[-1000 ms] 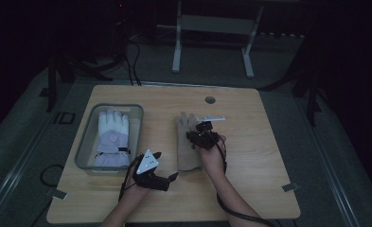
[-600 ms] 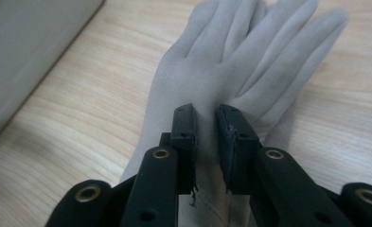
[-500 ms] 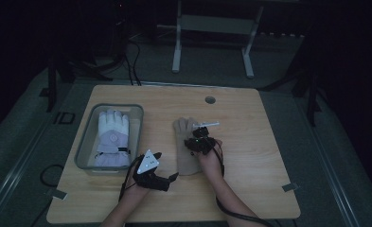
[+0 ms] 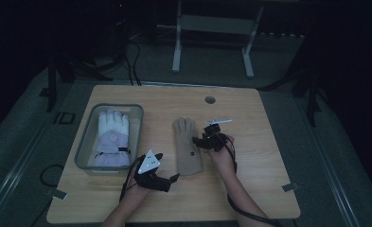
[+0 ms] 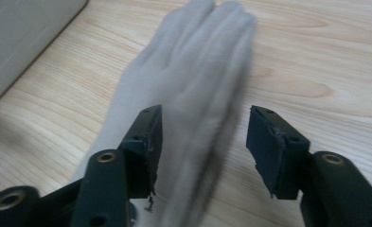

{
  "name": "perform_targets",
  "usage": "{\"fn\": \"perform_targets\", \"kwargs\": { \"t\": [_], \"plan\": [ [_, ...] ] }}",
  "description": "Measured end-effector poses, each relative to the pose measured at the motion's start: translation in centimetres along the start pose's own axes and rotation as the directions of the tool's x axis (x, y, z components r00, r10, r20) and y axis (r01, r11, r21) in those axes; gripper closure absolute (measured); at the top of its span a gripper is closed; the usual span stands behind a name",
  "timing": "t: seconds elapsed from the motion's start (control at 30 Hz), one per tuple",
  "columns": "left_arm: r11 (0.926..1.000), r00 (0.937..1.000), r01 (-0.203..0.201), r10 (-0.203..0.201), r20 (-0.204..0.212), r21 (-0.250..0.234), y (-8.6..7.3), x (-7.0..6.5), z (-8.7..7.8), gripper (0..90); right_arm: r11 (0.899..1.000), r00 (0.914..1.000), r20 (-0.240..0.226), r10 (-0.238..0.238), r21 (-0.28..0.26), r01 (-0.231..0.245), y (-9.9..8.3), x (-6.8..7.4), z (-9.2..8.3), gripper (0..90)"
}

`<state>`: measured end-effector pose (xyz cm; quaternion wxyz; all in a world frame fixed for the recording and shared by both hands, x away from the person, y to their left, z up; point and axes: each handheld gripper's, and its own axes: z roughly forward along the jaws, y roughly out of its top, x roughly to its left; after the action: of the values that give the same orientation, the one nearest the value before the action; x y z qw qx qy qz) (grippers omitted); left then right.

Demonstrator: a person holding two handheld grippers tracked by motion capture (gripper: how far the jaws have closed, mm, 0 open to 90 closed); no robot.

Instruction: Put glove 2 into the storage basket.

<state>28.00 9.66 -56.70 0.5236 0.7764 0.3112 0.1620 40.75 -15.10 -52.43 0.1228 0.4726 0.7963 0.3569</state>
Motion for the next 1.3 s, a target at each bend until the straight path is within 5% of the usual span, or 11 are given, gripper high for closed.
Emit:
{"fn": "perform_targets", "kwargs": {
  "t": [0.03,0.2,0.3,0.57,0.67,0.77,0.83,0.93,1.03,1.13,1.3],
  "plan": [
    [0.9999,1.0,-0.005,0.005,-0.007,0.01,0.1,-0.1,0.1,1.8,1.0,1.0,-0.001,-0.001,0.001,0.001,0.0,-0.6,-0.5,57.0],
    [0.9999,0.9997,-0.006,0.006,-0.023,0.014,0.3,-0.4,0.2,1.9,1.0,0.9998,-0.018,-0.002,0.032,0.002,-0.1,-1.8,-1.6,74.3],
    [0.9998,0.9995,0.007,-0.006,-0.029,0.02,0.3,-0.4,0.4,1.9,0.999,0.9992,-0.03,-0.028,0.033,0.029,-0.3,-2.0,-2.0,71.8],
    [0.9994,0.9988,0.001,0.001,-0.049,0.035,0.3,-0.5,0.6,1.9,0.993,0.9927,-0.026,-0.118,0.022,0.119,-1.0,-2.7,-2.8,41.4],
    [0.9971,0.9994,0.027,-0.026,-0.021,0.072,0.3,-0.5,1.2,1.9,0.993,0.9924,-0.046,-0.114,-0.006,0.114,-1.5,-3.9,-3.2,17.9],
    [0.994,0.999,0.045,-0.044,-0.007,0.099,0.5,-0.6,1.4,1.9,0.992,0.9902,-0.062,-0.125,-0.022,0.124,-1.6,-4.3,-3.5,12.8],
    [0.993,0.9972,0.068,-0.07,0.026,0.097,0.9,-0.6,1.4,1.9,0.983,0.98,-0.084,-0.18,-0.045,0.177,-1.7,-4.8,-4.1,14.4],
    [0.9891,0.9991,0.029,-0.033,0.026,0.144,1.3,-0.9,1.8,1.9,0.971,0.9675,-0.094,-0.235,-0.066,0.229,-1.7,-5.5,-4.4,16.2],
    [0.9863,0.9989,0.001,-0.009,0.045,0.165,1.4,-1.1,2.2,1.9,0.973,0.9694,-0.102,-0.223,-0.075,0.216,-1.6,-6.1,-4.5,16.3],
    [0.9722,0.9947,-0.08,0.064,0.081,0.22,1.7,-1.7,3.0,4.7,0.99,0.9778,-0.152,-0.144,-0.013,0.144,-1.3,-6.8,-4.3,12.2],
    [0.9577,0.9853,-0.136,0.104,0.135,0.254,2.2,-2.2,4.0,11.0,0.989,0.9767,-0.156,-0.147,-0.028,0.144,-0.8,-6.1,-3.6,12.0]
  ]
}}
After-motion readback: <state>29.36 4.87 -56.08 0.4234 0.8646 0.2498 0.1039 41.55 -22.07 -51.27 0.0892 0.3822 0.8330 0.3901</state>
